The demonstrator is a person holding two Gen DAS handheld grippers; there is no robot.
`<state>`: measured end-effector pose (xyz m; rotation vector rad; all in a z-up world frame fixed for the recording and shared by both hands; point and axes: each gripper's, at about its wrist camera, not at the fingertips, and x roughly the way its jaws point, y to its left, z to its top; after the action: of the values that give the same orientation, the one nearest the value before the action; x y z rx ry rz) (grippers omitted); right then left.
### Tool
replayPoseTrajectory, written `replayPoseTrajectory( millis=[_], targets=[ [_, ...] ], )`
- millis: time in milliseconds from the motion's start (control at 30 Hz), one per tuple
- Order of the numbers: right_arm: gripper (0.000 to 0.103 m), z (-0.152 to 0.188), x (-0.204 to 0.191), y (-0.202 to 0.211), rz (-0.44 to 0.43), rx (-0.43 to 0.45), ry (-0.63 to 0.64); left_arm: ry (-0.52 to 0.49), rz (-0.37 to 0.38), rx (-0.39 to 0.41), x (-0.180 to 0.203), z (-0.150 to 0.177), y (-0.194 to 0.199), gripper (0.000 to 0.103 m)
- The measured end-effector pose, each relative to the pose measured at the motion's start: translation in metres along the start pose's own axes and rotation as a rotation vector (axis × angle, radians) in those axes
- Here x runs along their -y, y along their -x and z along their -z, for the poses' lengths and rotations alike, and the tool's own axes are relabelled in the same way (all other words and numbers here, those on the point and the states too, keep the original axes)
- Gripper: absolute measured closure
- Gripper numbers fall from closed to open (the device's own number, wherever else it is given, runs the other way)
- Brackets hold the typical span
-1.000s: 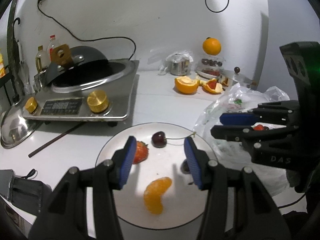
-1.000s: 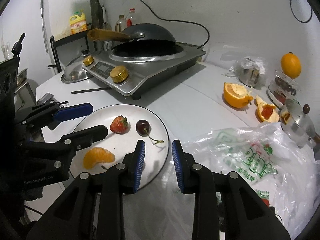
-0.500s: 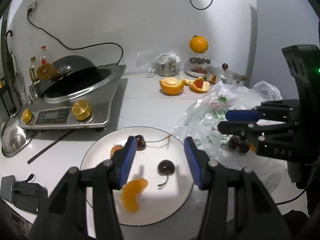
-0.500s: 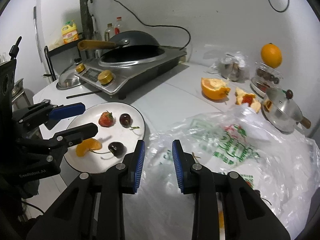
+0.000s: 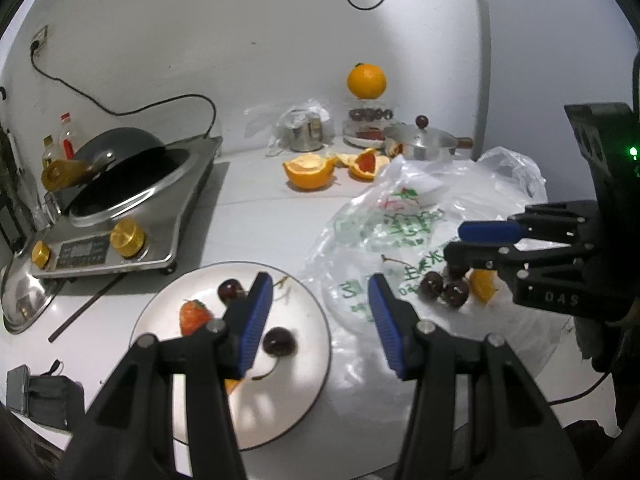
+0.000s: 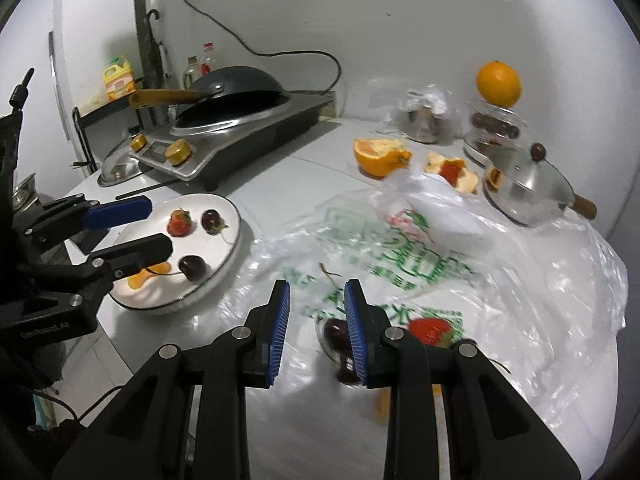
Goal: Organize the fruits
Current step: 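Move both grippers from the plate back to the fruit on the plastic bag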
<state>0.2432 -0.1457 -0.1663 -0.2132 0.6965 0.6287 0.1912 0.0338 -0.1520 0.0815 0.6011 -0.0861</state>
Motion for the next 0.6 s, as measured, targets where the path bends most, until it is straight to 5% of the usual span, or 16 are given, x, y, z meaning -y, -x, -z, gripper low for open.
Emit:
replayPoseTrajectory(
  millis=[600],
  targets=[
    [0.073,0.031,0.049,0.017,0.039,-0.006,-0.080,-0.072,0.044,-0.035,0.052,-0.005,-0.017,0.052]
  ],
)
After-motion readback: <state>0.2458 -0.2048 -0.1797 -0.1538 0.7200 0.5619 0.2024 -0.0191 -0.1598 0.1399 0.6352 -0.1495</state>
